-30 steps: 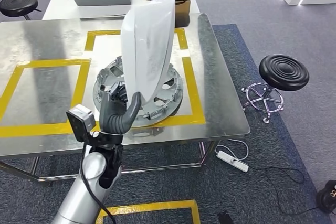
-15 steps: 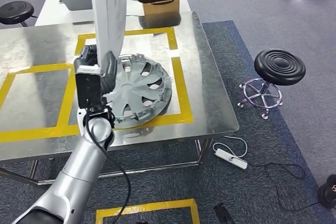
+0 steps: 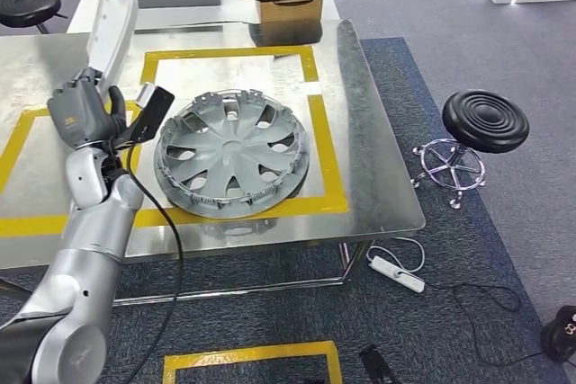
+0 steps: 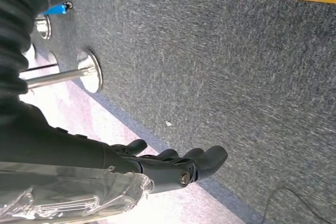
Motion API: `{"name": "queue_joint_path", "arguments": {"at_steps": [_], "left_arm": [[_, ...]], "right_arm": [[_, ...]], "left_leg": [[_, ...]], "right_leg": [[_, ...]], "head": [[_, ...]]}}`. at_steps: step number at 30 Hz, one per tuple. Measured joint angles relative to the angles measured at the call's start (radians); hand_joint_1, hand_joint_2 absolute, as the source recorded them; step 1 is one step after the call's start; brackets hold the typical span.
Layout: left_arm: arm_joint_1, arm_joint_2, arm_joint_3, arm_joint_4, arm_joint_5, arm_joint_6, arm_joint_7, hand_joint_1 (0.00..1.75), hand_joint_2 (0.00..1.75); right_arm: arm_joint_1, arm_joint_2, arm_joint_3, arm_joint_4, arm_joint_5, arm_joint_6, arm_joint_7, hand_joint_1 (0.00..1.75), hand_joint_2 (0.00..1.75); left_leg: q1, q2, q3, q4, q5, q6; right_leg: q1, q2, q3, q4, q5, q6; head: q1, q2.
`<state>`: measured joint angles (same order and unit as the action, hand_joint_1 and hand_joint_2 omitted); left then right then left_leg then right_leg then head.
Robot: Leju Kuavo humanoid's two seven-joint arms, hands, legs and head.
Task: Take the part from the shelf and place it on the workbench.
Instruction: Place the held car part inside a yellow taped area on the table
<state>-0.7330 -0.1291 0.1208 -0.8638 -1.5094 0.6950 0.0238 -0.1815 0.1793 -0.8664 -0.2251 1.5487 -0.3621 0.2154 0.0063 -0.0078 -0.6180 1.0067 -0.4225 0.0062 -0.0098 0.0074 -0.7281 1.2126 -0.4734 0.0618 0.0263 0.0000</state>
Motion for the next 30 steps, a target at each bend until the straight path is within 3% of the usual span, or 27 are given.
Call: {"name": "queue_joint_path", "arguments": {"at_steps": [1,3,7,9,11,12,13,14,16,18,19,21,23,27,28,29,30], "left_arm": [[-0.009,0.019,0.006,0.018,-0.02,0.0,0.033,1.75,1.75],[-0.028,0.063,0.01,0.06,-0.045,0.001,0.102,1.75,1.75],[-0.052,0.152,-0.01,0.159,-0.055,0.002,0.203,1.75,1.75],[-0.054,0.185,-0.02,0.196,-0.053,0.003,0.216,1.75,1.75],[-0.056,0.208,-0.027,0.232,-0.052,0.003,0.228,1.75,1.75],[-0.054,0.218,-0.031,0.253,-0.051,0.003,0.237,1.75,1.75],[-0.053,0.227,-0.034,0.276,-0.051,0.002,0.246,1.75,1.75],[-0.051,0.234,-0.037,0.299,-0.05,0.0,0.25,1.75,1.75],[-0.048,0.245,-0.038,0.341,-0.044,-0.008,0.248,1.75,1.75],[-0.043,0.249,-0.038,0.373,-0.039,-0.015,0.239,1.75,1.75],[-0.038,0.25,-0.038,0.386,-0.038,-0.015,0.237,1.75,1.75],[-0.028,0.252,-0.038,0.407,-0.037,-0.015,0.236,1.75,1.75],[-0.026,0.253,-0.038,0.421,-0.035,-0.024,0.232,1.75,1.75],[-0.023,0.25,-0.036,0.445,-0.016,-0.102,0.205,1.75,1.75],[-0.019,0.248,-0.035,0.451,-0.009,-0.117,0.202,1.75,1.75],[-0.016,0.246,-0.034,0.456,-0.002,-0.129,0.2,1.75,1.75],[-0.014,0.243,-0.033,0.46,0.003,-0.14,0.2,1.75,1.75]], "right_arm": [[0.0,0.0,0.0,0.0,-0.001,0.0,-0.001,0.0,1.75],[-0.001,0.0,0.0,0.0,-0.003,0.0,-0.003,0.0,1.75],[0.004,0.0,0.0,0.0,-0.009,-0.001,-0.006,0.0,1.75],[0.004,0.0,0.0,0.0,-0.011,-0.001,-0.009,0.0,1.75],[0.004,0.0,0.0,0.0,-0.014,-0.001,-0.01,0.0,1.75],[0.006,0.0,0.0,0.0,-0.015,-0.001,-0.011,0.0,1.75],[0.007,0.0,0.0,0.0,-0.016,-0.001,-0.011,0.0,1.75],[0.008,0.0,0.0,0.0,-0.018,-0.002,-0.012,0.0,1.75],[0.009,0.0,0.0,0.0,-0.02,-0.003,-0.015,0.0,1.75],[0.008,0.0,0.0,0.0,-0.021,-0.004,-0.017,0.0,1.75],[0.008,-0.001,0.0,0.0,-0.021,-0.005,-0.017,0.0,1.75],[0.009,-0.001,0.0,0.0,-0.022,-0.005,-0.017,0.0,1.75],[0.009,-0.001,0.0,0.0,-0.023,-0.005,-0.017,0.0,1.75],[0.01,-0.001,0.0,0.0,-0.029,-0.005,-0.018,0.0,1.75],[0.011,-0.001,0.0,0.0,-0.031,-0.005,-0.019,0.0,1.75],[0.012,-0.001,0.0,0.0,-0.034,-0.005,-0.02,0.0,1.75],[0.013,-0.001,0.0,0.0,-0.036,-0.005,-0.021,0.0,1.75]], "left_leg": [[-0.001,-0.001,0.002,0.001,-0.002,-0.005],[-0.003,-0.003,0.001,0.002,-0.004,-0.015],[-0.002,-0.002,-0.001,0.005,-0.011,-0.037],[0.0,-0.002,-0.033,0.071,-0.05,-0.048],[0.0,-0.001,-0.101,0.2,-0.102,-0.055],[0.001,-0.001,-0.13,0.249,-0.113,-0.057],[0.002,-0.001,-0.144,0.268,-0.107,-0.058],[0.004,-0.001,-0.14,0.249,-0.082,-0.058],[0.008,0.001,-0.086,0.134,-0.012,-0.061],[0.011,0.001,-0.035,0.031,0.018,-0.057],[0.011,0.0,-0.024,0.011,0.017,-0.052],[0.01,-0.002,-0.023,0.007,0.013,-0.036],[0.011,-0.002,-0.022,0.007,0.012,-0.023],[0.008,-0.002,-0.019,0.007,0.009,-0.009],[0.006,-0.002,-0.018,0.007,0.009,-0.008],[0.005,-0.003,-0.017,0.007,0.008,-0.007],[0.004,-0.004,-0.014,0.007,0.007,-0.008]], "right_leg": [[0.0,0.0,0.033,-0.068,0.031,-0.001],[0.0,0.003,0.077,-0.159,0.058,-0.008],[0.001,0.008,0.087,-0.177,0.054,-0.033],[-0.002,0.008,0.091,-0.18,0.055,-0.044],[-0.002,0.008,0.092,-0.181,0.053,-0.049],[-0.002,0.008,0.092,-0.18,0.053,-0.05],[-0.003,0.007,0.093,-0.18,0.052,-0.05],[-0.003,0.008,0.095,-0.18,0.051,-0.049],[-0.003,0.008,0.099,-0.179,0.047,-0.044],[0.001,0.009,0.099,-0.176,0.043,-0.034],[0.003,0.009,0.099,-0.176,0.041,-0.028],[0.004,0.008,0.099,-0.179,0.04,-0.02],[0.003,0.005,0.087,-0.152,0.02,-0.011],[0.003,0.001,-0.023,0.078,-0.083,-0.004],[0.003,0.001,-0.039,0.105,-0.084,-0.006],[0.003,0.001,-0.036,0.092,-0.066,-0.008],[0.004,0.001,-0.013,0.042,-0.033,-0.012]], "head": [[0.0,0.0],[0.0,0.0],[-0.005,0.0],[-0.01,0.0],[-0.013,0.0],[-0.013,0.0],[-0.013,0.0],[-0.013,0.0],[-0.014,0.0],[-0.015,0.0],[-0.015,0.0],[-0.014,0.0],[-0.011,0.0],[-0.006,0.0],[-0.006,0.0],[-0.006,0.0],[-0.006,0.0]]}}
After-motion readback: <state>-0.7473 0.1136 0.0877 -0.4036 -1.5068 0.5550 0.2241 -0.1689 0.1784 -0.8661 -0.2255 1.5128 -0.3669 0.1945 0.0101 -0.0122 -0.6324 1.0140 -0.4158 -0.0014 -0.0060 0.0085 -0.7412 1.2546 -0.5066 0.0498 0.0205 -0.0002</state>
